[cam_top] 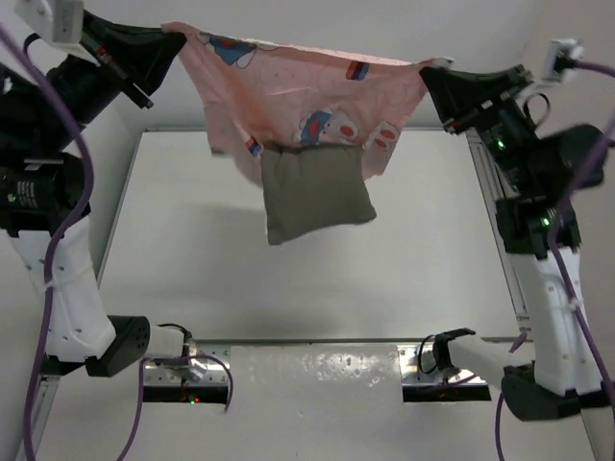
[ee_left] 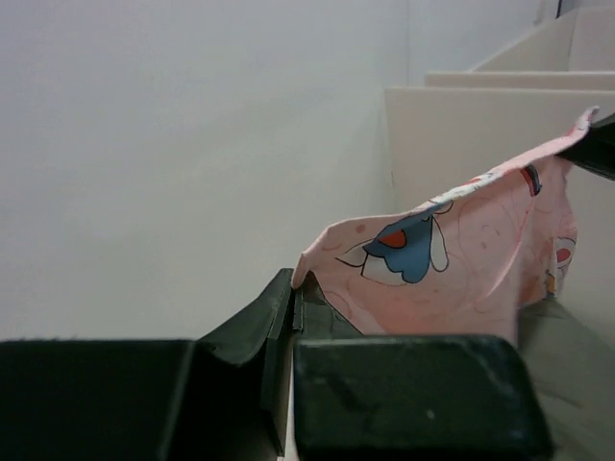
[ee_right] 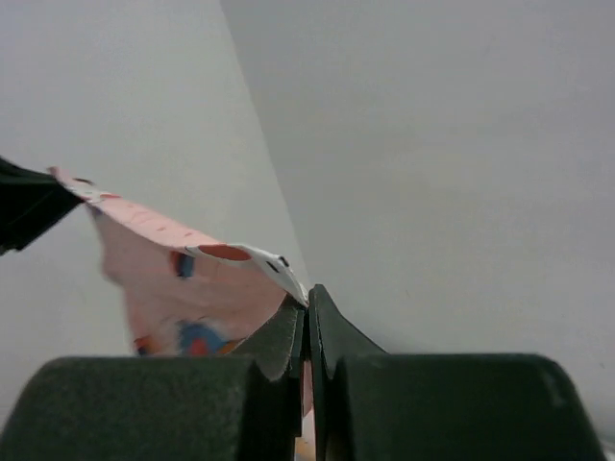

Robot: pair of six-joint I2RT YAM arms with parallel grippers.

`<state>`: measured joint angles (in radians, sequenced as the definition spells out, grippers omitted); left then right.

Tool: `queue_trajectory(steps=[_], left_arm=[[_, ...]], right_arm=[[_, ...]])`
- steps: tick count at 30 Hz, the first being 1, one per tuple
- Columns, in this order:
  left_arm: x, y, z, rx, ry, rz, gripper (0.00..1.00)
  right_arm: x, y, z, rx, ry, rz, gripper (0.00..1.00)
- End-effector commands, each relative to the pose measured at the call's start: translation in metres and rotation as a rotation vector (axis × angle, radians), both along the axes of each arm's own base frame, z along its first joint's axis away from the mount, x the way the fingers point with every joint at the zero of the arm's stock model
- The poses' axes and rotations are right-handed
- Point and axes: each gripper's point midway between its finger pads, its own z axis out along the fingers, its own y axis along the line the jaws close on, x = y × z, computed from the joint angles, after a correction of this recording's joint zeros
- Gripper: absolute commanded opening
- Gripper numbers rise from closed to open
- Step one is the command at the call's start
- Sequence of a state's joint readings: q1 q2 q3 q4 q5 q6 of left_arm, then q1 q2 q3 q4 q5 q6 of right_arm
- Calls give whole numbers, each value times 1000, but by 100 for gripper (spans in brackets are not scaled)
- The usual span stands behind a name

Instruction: Put the pillow into the pillowcase

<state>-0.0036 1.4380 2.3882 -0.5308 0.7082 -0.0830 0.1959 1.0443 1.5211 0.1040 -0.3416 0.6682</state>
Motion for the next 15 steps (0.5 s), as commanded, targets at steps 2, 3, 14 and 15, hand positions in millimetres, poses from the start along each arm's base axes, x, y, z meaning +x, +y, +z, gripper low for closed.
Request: queue_trajectory(steps=[2, 3, 14, 15], left_arm=[[135, 39, -131, 17, 371, 197, 0], [145, 46, -143, 16, 409, 240, 0], [137, 40, -154, 70, 463, 183, 0], [131, 36, -146, 66, 438, 171, 0]], right_arm=[[118, 3, -97, -79, 330, -50, 0], [128, 2, -103, -85, 354, -45, 0], [125, 12, -110, -3, 395, 42, 0], [113, 12, -98, 8, 357, 43, 0]])
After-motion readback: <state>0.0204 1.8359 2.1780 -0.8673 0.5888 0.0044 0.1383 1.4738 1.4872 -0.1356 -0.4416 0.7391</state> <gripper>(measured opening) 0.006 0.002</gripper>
